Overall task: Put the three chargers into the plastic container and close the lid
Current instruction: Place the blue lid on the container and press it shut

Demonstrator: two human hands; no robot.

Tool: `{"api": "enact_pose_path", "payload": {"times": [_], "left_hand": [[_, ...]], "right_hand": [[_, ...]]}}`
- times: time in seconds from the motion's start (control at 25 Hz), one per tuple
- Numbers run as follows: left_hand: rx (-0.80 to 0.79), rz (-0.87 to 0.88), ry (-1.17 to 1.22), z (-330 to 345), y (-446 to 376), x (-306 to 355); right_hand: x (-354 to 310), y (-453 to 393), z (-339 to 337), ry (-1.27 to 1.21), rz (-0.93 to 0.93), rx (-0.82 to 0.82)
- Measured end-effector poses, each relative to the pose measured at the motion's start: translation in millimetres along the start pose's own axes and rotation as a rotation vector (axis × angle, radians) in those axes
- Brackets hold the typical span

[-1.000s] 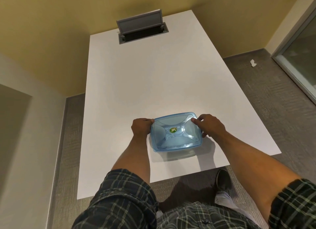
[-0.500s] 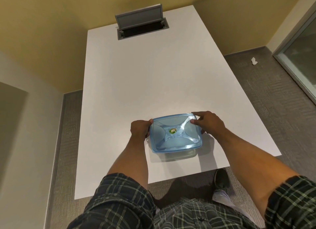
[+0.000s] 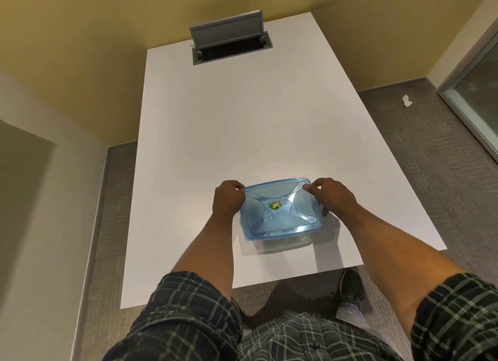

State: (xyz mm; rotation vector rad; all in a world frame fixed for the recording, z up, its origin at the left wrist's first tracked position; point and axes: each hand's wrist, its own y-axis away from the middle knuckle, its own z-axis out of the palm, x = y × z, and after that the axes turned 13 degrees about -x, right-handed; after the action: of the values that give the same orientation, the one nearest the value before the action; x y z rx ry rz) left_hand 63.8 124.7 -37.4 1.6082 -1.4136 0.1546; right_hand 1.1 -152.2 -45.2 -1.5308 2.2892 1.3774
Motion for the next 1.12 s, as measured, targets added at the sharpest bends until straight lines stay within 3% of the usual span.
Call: {"api": "enact_pose_path", "payload": {"times": [0.08, 0.2, 0.28, 0.64, 0.88, 1.12], "left_hand": [[-0.142, 0.061, -0.251, -7.5, 10.1, 9.1], [-0.462, 0.0, -0.399, -14.6, 21.9, 9.4], [-0.56, -0.025, -0.522, -15.9, 28.6, 3.4], [-0.493, 0.022, -0.747, -10.1, 34.1, -5.5], [-0.464, 0.022, -0.762, -6.0, 36.5, -4.5], [-0.429, 0.0, -0.843, -3.6, 40.1, 3.7]], "right_hand": [[2.6, -4.2, -1.5, -0.033, -0.02, -0.062], [6.6, -0.4, -14.6, -0.113, -0.034, -0.286], [5.8, 8.1, -23.7, -0.077, -0.057, -0.433], [8.1, 15.5, -21.3, 0.119, -0.171, -0.531], [6.8, 13.7, -23.3, 0.166, -0.274, -0.533], [9.6, 9.1, -21.7, 0.236, -0.258, -0.498]]}}
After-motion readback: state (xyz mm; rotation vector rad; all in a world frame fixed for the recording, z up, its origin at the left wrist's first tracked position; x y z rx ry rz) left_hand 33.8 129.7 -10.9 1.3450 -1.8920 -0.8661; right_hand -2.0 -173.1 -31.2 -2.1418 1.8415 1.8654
